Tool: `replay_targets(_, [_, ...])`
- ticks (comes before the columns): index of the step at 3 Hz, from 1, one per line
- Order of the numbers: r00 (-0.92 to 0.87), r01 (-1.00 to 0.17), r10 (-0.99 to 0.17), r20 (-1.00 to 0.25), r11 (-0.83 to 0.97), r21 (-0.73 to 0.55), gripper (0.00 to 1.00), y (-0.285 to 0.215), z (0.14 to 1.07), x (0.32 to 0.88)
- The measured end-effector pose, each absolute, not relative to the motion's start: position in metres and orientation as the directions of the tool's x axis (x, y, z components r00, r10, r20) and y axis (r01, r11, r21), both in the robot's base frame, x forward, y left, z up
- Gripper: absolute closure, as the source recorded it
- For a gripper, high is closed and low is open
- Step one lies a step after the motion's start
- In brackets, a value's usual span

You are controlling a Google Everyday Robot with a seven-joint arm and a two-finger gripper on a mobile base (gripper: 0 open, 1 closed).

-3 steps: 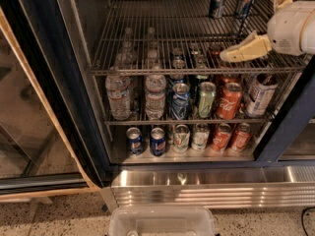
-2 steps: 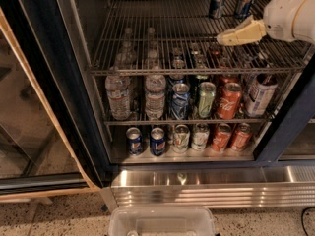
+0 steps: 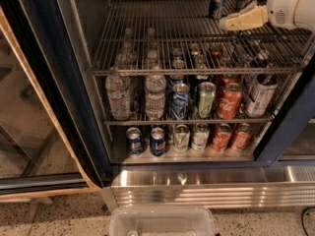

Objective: Pick redbull can from top shelf of fridge

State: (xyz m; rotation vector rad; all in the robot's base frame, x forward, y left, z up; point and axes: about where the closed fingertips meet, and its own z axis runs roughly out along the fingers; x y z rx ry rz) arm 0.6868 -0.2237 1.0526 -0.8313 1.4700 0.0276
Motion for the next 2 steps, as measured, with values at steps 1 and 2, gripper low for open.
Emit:
replay_targets(1, [0.165,-0.471,-0.406,-0.899,0.768,-0.433,0.0,-0.223,1.04,0.695])
replay_targets(2, [0.204,-0.399,-0.295,-0.933,0.845,-0.354,0.0,-0.221,1.037,0.717])
